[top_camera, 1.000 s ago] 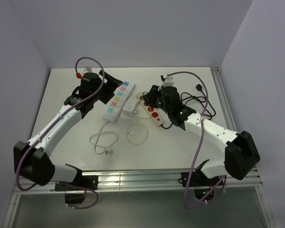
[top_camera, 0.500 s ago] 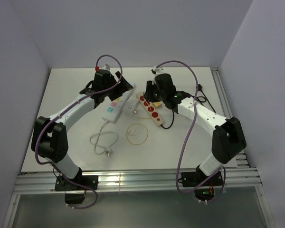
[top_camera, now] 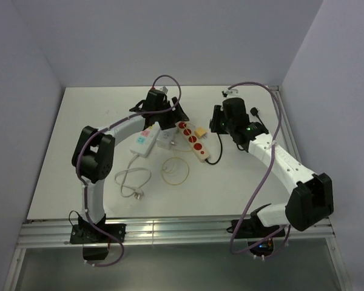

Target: Insert the plug

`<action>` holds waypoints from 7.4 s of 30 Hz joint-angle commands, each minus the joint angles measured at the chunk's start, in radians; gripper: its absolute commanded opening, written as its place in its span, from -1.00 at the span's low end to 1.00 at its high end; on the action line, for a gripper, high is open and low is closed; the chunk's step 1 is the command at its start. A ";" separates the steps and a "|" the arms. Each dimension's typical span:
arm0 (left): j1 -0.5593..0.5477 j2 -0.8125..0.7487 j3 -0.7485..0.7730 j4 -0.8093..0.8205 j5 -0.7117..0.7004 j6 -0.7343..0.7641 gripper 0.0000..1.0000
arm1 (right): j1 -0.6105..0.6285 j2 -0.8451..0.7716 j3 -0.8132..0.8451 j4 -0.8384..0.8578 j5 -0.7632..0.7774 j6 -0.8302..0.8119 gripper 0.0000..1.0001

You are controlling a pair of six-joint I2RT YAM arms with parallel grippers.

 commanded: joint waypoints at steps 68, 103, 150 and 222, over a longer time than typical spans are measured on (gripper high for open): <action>0.161 -0.219 -0.159 -0.059 -0.256 0.203 0.99 | -0.037 0.594 0.689 -0.305 -0.317 -0.405 -1.00; -0.014 0.227 0.301 -0.013 -0.203 0.058 0.75 | -0.129 0.229 0.290 -0.051 -0.241 -0.107 -1.00; -0.034 0.446 0.326 0.288 -0.066 0.053 -0.12 | -0.129 0.029 0.070 -0.037 -0.178 -0.055 -1.00; 0.026 -0.244 -0.297 0.374 0.090 0.099 0.83 | -0.073 0.586 0.498 -0.491 -0.207 -0.262 -1.00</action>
